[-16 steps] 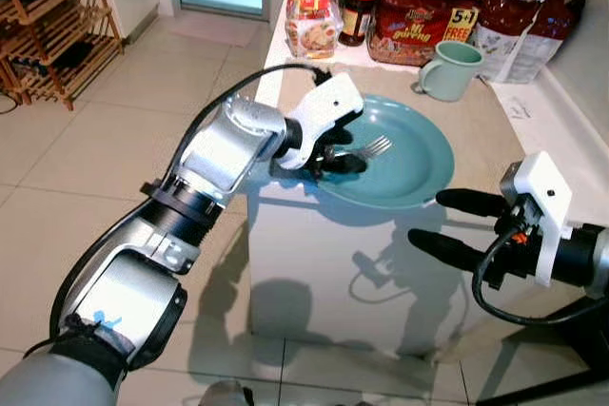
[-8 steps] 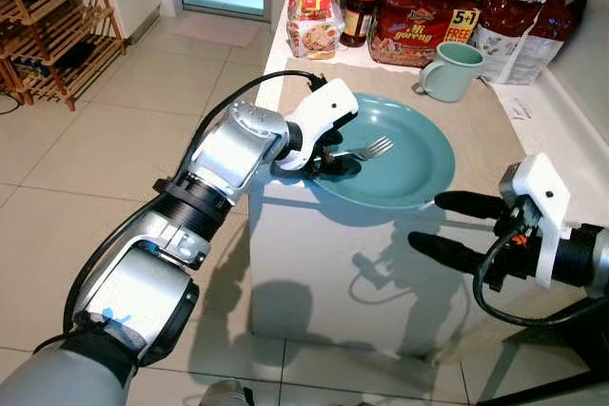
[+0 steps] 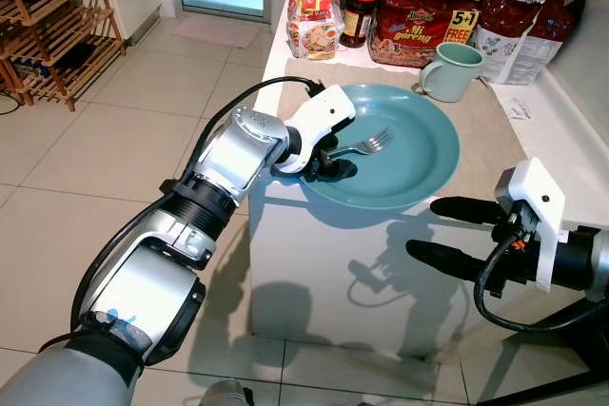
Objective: Setting the table
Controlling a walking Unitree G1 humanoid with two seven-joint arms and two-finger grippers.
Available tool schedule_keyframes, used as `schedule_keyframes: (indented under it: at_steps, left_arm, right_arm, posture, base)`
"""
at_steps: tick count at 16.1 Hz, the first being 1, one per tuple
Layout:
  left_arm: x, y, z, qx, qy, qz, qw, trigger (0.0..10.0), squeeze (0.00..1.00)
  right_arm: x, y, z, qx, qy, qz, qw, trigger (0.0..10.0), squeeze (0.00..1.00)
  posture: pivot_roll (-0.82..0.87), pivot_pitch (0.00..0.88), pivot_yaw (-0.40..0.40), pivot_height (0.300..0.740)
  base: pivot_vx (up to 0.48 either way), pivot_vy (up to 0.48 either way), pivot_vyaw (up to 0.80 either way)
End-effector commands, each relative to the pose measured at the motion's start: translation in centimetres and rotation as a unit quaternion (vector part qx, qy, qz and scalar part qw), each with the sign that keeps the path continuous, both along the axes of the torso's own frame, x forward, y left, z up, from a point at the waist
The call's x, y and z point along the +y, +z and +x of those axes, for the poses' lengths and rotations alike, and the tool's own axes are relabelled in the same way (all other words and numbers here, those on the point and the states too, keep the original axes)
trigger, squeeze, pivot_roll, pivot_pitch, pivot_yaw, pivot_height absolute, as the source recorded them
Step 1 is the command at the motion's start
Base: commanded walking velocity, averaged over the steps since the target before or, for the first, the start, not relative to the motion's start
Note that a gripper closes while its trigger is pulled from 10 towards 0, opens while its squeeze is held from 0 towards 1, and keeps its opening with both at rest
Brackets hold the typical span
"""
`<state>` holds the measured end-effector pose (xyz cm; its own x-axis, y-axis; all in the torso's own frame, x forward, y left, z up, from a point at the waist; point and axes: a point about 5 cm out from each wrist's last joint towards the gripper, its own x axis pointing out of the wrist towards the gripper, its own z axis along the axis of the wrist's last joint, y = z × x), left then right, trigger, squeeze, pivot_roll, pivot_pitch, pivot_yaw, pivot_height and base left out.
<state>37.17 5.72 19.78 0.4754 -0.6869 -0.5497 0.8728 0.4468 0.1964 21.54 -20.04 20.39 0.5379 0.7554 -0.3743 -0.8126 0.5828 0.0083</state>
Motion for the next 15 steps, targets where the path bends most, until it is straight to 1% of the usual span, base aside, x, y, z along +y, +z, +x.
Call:
schedule_keyframes:
  at_steps: [1, 9, 15]
  left_arm:
    - [-0.23, 0.07, 0.10, -0.001, -0.005, 0.014, 1.000, 0.0, 0.00]
    - [-0.18, 0.10, 0.03, -0.001, -0.014, 0.018, 1.000, 0.0, 0.00]
    - [-0.02, 0.69, 0.25, -0.007, -0.009, 0.010, 1.000, 0.0, 0.00]
  right_arm:
    - [0.06, 0.27, -0.23, -0.004, 0.010, -0.005, 1.000, 10.0, 0.00]
    - [0.04, 0.29, -0.23, -0.004, 0.011, -0.007, 1.000, 10.0, 0.00]
    - [0.05, 0.33, -0.16, -0.004, 0.012, -0.006, 1.000, 10.0, 0.00]
  posture:
    - [0.00, 0.000, -0.087, 0.740]
    - [0.00, 0.000, -0.087, 0.740]
    - [0.00, 0.000, -0.087, 0.740]
  base:
    - [0.000, 0.000, 0.00]
    - [0.000, 0.000, 0.00]
    - [0.000, 0.000, 0.00]
